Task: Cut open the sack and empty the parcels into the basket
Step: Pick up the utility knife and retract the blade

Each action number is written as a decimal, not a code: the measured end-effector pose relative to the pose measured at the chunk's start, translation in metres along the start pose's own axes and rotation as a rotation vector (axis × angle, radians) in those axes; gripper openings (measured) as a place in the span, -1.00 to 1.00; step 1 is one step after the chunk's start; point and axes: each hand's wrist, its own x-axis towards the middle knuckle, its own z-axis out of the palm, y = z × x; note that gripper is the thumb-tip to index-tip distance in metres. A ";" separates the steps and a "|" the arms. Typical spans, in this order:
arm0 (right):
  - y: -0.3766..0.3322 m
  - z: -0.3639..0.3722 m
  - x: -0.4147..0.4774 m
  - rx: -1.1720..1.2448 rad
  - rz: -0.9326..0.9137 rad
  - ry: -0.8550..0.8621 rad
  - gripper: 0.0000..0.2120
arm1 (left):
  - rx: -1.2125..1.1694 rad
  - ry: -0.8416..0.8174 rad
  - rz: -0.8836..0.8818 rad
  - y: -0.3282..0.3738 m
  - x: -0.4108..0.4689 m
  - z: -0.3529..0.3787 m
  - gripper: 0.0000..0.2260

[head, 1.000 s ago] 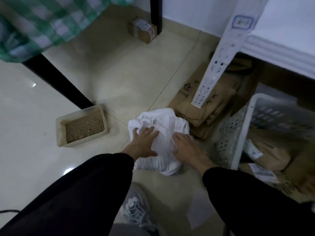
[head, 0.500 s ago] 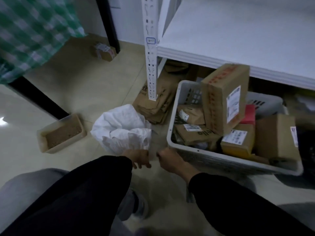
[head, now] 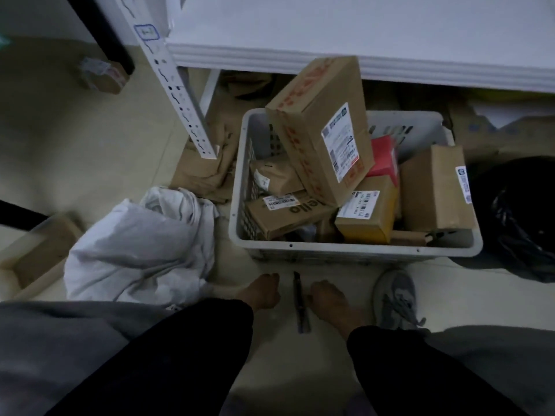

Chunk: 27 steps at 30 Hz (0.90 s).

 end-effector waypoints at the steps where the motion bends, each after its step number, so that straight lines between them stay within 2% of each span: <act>1: 0.009 0.007 0.002 0.010 0.024 -0.008 -0.76 | -0.025 0.017 -0.005 0.001 0.006 0.002 -0.54; 5: 0.029 0.037 0.014 0.073 0.127 -0.016 -0.66 | -0.116 0.065 -0.049 0.008 0.031 0.012 -0.74; 10: 0.038 0.065 0.030 0.112 0.206 -0.088 -0.59 | -0.155 0.040 -0.128 0.014 0.066 0.041 -0.72; 13: 0.036 0.081 0.035 0.129 0.213 -0.085 -0.58 | -0.205 0.073 -0.183 0.013 0.077 0.058 -0.59; 18: 0.026 0.108 0.048 0.190 0.238 -0.053 -0.65 | -0.308 0.105 -0.263 0.032 0.079 0.060 -0.63; 21: 0.018 0.117 0.053 0.215 0.261 0.029 -0.78 | -0.359 0.130 -0.285 0.036 0.084 0.067 -0.59; 23: 0.024 0.134 0.061 0.230 0.238 0.019 -0.69 | -0.338 0.146 -0.278 0.036 0.086 0.069 -0.57; 24: 0.028 0.144 0.064 0.215 0.245 0.074 -0.67 | -0.308 0.137 -0.268 0.037 0.086 0.068 -0.58; 27: 0.020 0.125 0.053 0.128 0.196 0.088 -0.75 | -0.223 0.084 -0.221 0.038 0.082 0.067 -0.65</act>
